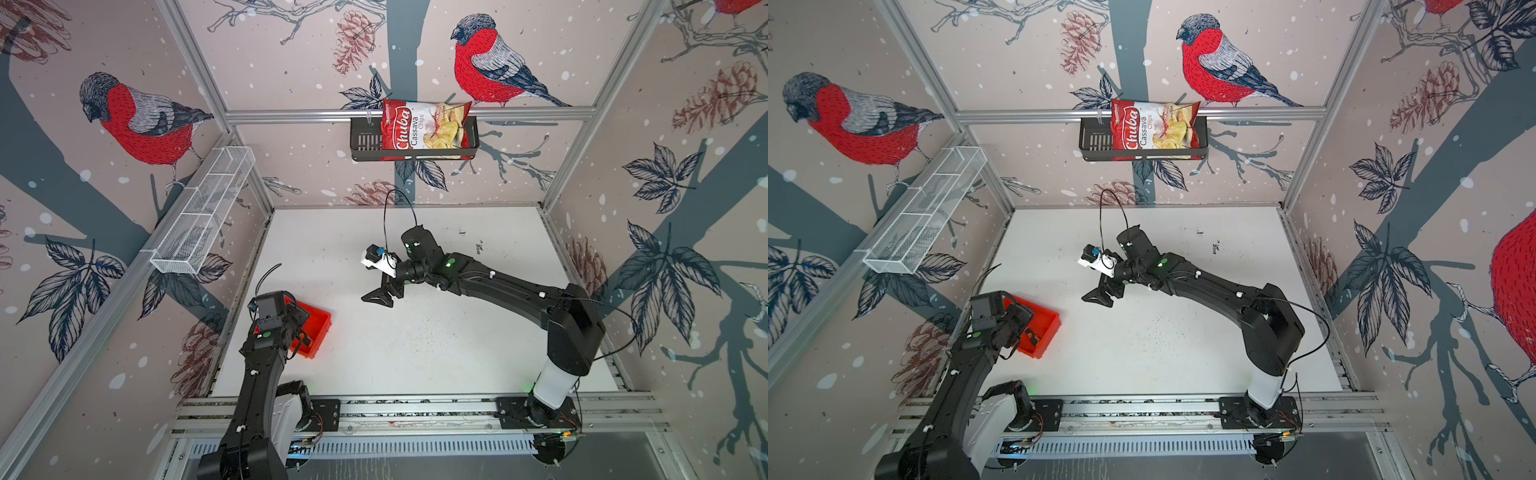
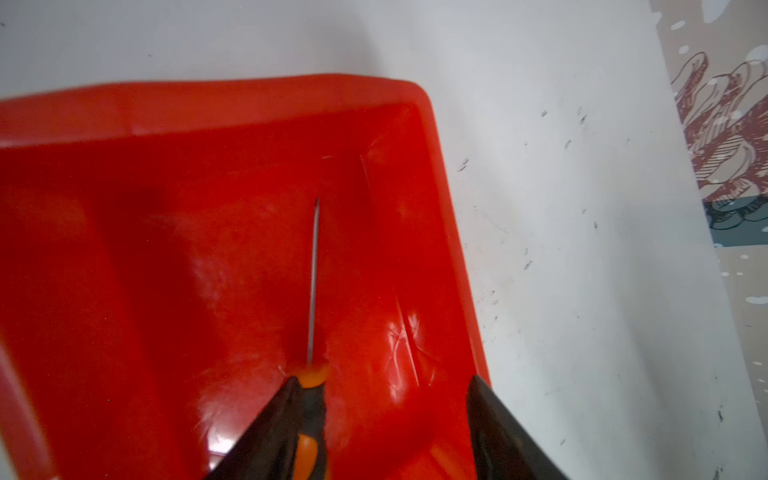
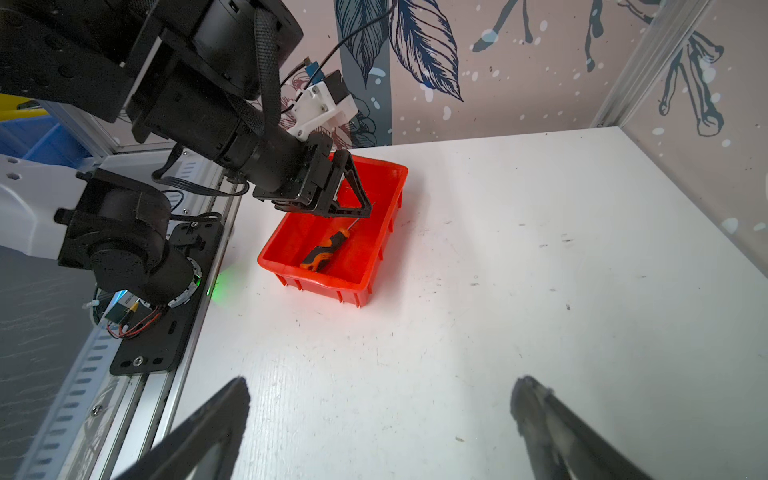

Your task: Put the screwdriver in the bin

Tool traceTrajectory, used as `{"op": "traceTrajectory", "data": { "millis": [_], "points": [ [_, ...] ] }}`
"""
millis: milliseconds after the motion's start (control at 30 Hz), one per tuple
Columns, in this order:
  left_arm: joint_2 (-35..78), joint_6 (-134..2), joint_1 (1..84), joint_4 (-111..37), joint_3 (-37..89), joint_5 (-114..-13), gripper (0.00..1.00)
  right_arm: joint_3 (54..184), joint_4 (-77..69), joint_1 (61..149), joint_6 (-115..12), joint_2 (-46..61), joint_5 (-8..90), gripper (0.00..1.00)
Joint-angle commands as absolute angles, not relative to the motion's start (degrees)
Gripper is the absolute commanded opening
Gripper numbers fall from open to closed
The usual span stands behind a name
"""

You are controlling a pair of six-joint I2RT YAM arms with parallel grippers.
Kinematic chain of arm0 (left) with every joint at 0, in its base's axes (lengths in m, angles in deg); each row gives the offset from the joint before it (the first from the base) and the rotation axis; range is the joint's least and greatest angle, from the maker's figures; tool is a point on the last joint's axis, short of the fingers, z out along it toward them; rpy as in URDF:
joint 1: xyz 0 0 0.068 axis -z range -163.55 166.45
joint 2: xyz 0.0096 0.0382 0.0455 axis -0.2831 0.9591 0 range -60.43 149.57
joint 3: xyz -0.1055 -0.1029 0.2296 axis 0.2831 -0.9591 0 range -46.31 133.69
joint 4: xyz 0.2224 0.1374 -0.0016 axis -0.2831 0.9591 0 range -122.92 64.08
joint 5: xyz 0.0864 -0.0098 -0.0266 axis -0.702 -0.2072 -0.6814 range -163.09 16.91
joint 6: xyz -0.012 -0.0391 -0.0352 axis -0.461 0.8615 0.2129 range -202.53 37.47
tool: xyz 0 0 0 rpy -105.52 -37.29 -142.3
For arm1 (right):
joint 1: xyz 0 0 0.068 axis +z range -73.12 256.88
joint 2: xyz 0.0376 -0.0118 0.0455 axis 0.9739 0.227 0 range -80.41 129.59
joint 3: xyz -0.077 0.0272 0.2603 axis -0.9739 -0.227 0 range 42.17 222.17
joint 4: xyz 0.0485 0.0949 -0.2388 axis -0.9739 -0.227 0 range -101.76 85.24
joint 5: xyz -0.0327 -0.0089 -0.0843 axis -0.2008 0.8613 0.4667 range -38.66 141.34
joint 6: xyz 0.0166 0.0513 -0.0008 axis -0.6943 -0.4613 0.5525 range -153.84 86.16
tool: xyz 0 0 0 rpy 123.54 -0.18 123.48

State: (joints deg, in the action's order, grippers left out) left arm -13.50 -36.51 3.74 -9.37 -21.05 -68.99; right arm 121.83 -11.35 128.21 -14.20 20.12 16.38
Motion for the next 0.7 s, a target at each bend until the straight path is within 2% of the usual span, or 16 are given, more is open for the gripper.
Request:
{"op": "traceTrajectory", "data": {
  "millis": [0,200,400,533,667],
  "points": [
    [-14.61,-37.58,3.62,-8.63,-19.26,-67.73,0.68,120.74,-5.89,127.2,-18.19,18.77,14.04,1.0],
    [-16.3,-34.19,3.81,-9.92,-17.19,-67.16,0.82,118.88,-2.4,125.57,-20.59,17.42,14.57,1.0],
    [-17.78,-32.86,5.68,-11.59,-13.6,-69.78,0.9,114.78,1.75,123.8,-22.75,14.8,15.96,1.0],
    [-17.47,-34.37,9.61,-11.81,-10.41,-74.61,0.91,112.48,4.34,122.52,-24.35,12.93,17.35,1.0],
    [-14.74,-37.8,13.02,-14.66,-8.11,-77.53,0.98,109.55,6.94,120.99,-25.87,10.55,19.23,1.0]
  ]
}}
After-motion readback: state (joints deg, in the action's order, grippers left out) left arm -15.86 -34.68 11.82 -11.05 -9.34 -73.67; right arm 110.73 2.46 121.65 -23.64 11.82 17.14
